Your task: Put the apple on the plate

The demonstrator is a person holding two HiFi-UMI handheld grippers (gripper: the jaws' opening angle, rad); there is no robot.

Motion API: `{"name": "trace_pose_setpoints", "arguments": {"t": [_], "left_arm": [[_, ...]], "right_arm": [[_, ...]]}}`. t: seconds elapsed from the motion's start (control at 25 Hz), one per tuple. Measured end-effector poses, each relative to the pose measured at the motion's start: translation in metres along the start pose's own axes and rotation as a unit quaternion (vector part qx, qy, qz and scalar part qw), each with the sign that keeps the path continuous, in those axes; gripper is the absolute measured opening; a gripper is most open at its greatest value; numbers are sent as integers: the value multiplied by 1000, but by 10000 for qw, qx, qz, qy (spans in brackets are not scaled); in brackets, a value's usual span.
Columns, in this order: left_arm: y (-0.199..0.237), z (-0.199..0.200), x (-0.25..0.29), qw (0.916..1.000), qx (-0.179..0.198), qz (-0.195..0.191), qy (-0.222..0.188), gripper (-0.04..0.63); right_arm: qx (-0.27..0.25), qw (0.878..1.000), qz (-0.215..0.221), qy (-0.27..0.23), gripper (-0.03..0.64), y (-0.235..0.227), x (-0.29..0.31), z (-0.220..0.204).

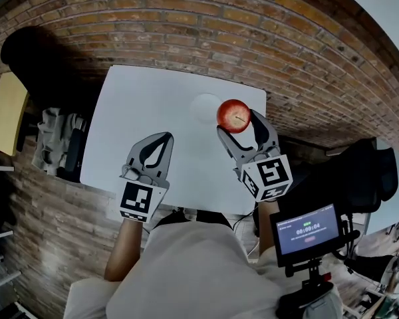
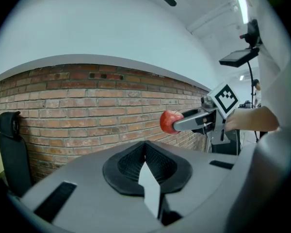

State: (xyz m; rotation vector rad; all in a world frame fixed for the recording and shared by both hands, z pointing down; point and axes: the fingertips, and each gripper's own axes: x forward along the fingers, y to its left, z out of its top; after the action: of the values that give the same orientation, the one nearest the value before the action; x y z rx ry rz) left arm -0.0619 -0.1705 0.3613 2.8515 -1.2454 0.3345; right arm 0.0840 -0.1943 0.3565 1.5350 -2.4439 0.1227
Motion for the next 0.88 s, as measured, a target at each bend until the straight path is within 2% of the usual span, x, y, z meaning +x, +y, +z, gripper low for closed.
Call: {"name": "trace_pose_setpoints", "arguments": {"t": [0.48, 0.72, 0.88], "left_arm": [[8, -16, 24, 9993, -154, 122, 326, 5], [14, -25, 36, 9986, -211, 162, 462, 5], [11, -31, 45, 9981, -238, 117, 553, 5]], "right_arm": [[-5, 9994, 293, 186, 348, -16, 58, -30], [-241, 9986, 327, 331, 348, -26, 85, -55], [-200, 9982, 382, 421, 347, -32, 98, -72]]}}
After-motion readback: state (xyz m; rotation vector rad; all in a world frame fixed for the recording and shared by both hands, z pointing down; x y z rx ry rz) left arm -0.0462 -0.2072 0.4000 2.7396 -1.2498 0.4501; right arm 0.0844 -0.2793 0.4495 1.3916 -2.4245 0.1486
